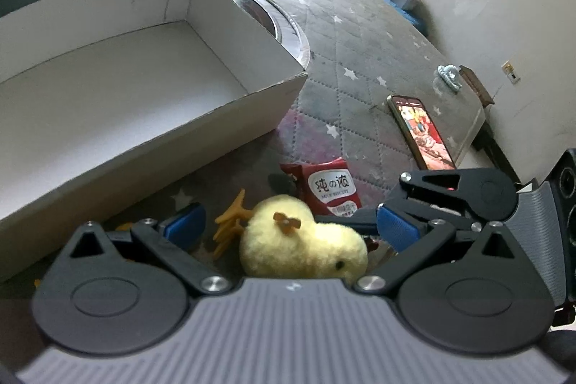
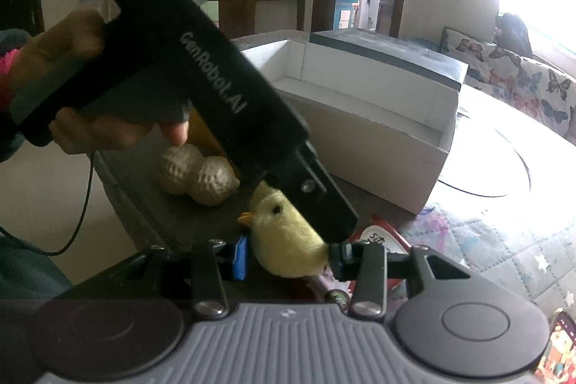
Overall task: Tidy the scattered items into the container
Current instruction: 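Lift the plush chick with the right gripper and carry it over the box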
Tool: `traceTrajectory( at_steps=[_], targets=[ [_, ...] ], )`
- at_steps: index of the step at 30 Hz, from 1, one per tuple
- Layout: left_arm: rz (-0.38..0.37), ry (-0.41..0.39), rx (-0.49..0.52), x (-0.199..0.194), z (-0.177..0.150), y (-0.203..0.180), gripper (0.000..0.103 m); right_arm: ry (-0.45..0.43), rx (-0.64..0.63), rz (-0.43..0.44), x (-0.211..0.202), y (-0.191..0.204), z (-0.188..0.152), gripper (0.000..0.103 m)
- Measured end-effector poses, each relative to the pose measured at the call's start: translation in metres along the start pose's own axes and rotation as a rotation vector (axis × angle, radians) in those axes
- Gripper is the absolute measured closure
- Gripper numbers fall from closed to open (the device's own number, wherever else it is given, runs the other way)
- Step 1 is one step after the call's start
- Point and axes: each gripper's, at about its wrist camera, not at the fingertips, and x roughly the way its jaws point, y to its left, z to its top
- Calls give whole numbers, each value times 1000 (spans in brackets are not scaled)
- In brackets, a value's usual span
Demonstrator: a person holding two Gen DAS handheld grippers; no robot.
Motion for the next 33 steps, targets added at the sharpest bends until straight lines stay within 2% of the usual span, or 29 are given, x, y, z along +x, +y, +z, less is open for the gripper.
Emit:
traceTrajectory(
  at_steps=[5,12,20,27,33],
  targets=[
    [-31,3,9,0,-1,0,0,-19,5,14,-2,0,-4,61],
    [-49,-6,20,-5,-3,0,12,-55,1,-12,-6,1,-5,61],
    [-47,-73,37,-30,2,-13,14,-105,-89,-61,-24,8,3,61],
    [-3,-206,73,-68,35,-19,14,-183,-159,-115,-35,-5,48,61],
    [24,-259,21,-71,76,18,14,-201,-187,-135,-3,-30,93,61]
  ],
)
